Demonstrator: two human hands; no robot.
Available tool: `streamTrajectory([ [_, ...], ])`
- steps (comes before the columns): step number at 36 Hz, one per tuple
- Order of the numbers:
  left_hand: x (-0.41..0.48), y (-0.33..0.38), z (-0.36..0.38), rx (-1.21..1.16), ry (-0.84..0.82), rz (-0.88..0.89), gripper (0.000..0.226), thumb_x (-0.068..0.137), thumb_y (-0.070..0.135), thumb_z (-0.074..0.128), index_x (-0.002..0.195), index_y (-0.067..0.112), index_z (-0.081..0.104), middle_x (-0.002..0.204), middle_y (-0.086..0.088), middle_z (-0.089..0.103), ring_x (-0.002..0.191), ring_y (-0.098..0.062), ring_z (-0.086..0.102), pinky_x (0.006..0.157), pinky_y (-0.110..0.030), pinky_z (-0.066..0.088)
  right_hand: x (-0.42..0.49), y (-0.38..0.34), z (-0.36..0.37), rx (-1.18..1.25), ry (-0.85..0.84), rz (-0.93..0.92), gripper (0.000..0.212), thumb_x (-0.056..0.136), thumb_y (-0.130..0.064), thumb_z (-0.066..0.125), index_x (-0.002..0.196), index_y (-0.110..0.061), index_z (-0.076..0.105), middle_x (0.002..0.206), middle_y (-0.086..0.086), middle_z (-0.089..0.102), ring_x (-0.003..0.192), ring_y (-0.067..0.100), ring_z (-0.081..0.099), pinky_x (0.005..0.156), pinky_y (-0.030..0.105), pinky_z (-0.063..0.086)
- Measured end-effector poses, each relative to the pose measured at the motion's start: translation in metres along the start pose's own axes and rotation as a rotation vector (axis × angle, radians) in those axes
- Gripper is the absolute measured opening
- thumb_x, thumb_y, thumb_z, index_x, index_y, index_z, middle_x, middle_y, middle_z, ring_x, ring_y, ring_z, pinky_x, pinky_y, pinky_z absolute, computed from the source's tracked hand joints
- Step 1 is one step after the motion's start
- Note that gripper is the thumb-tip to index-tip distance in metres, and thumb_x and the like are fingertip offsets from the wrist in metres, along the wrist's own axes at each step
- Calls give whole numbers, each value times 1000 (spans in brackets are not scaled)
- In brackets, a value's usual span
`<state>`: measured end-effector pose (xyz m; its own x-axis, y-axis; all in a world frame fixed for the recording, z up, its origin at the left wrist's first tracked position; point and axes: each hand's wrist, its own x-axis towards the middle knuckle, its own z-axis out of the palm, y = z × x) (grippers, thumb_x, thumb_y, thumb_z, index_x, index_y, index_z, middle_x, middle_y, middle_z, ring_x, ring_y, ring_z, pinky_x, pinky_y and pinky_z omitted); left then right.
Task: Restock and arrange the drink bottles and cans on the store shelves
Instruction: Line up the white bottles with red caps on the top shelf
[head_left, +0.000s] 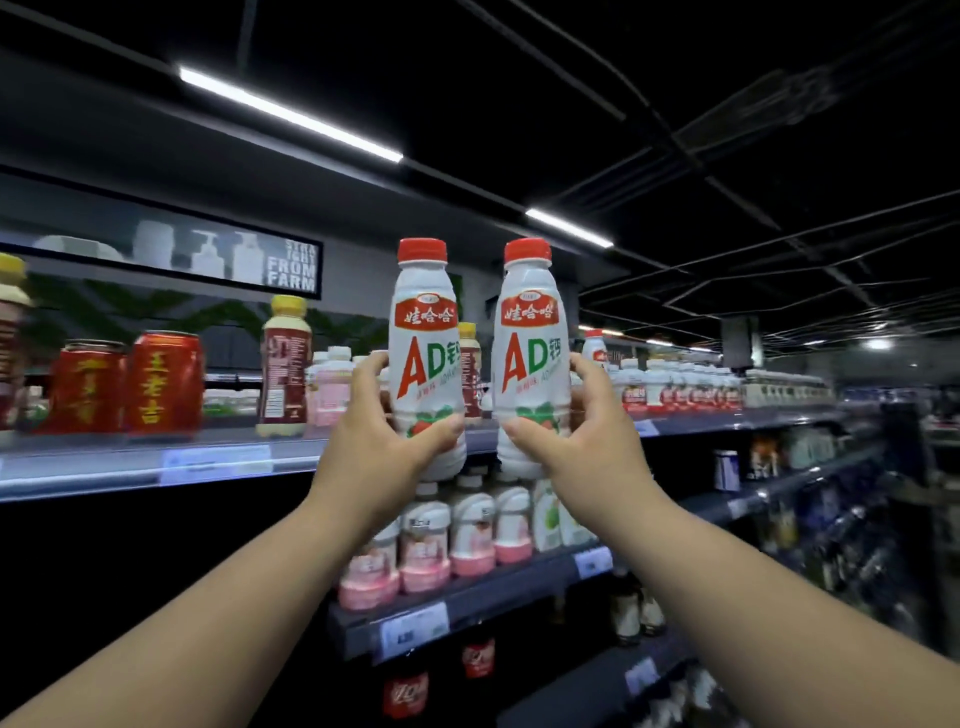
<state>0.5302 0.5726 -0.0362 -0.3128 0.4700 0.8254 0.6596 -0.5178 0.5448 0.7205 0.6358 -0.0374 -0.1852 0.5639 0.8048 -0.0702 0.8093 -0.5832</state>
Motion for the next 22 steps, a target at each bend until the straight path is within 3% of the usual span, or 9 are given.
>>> streamTrajectory([
  [3, 15, -10, 34, -12, -21, 8, 75, 74, 39, 84, 125, 53, 32, 110, 21, 64, 99, 0, 66, 93, -40, 56, 15, 26, -19, -1, 24, 9, 60, 83, -26, 82, 129, -43, 48, 103, -17, 69, 92, -1, 69, 86, 34, 60],
  [7, 35, -31, 74, -37, -41, 37, 76, 76, 35, 84, 133, 41, 34, 107, 33, 61, 98, 10, 62, 94, -36, 55, 35, 70, -38, -23, 52, 2, 53, 84, -23, 81, 108, -56, 48, 98, -29, 68, 91, -5, 68, 84, 30, 59],
  [12, 69, -64, 118, -38, -63, 54, 76, 70, 44, 85, 127, 52, 35, 110, 23, 66, 101, 2, 65, 94, -43, 56, 68, 123, -50, -29, 112, 28, 58, 83, -25, 81, 126, -45, 48, 104, -19, 70, 92, -5, 68, 84, 30, 60],
  [14, 84, -74, 137, -20, -69, 65, 79, 69, 47, 84, 132, 48, 35, 113, 21, 66, 104, -1, 65, 95, -44, 55, 83, 142, -55, -37, 129, 30, 61, 83, -25, 82, 130, -43, 47, 105, -18, 70, 93, -5, 68, 84, 28, 59],
  [19, 114, -99, 178, -5, -80, 80, 75, 73, 48, 82, 131, 47, 34, 115, 23, 63, 106, -3, 63, 96, -45, 54, 117, 188, -71, -47, 155, 29, 61, 85, -18, 80, 118, -54, 43, 100, -21, 68, 88, -11, 66, 67, 10, 53],
  [22, 124, -115, 195, 17, -90, 84, 77, 74, 45, 83, 134, 43, 35, 116, 25, 62, 106, 2, 62, 98, -41, 53, 140, 217, -75, -56, 172, 39, 63, 84, -18, 80, 112, -58, 41, 103, -20, 68, 91, -6, 67, 78, 21, 56],
])
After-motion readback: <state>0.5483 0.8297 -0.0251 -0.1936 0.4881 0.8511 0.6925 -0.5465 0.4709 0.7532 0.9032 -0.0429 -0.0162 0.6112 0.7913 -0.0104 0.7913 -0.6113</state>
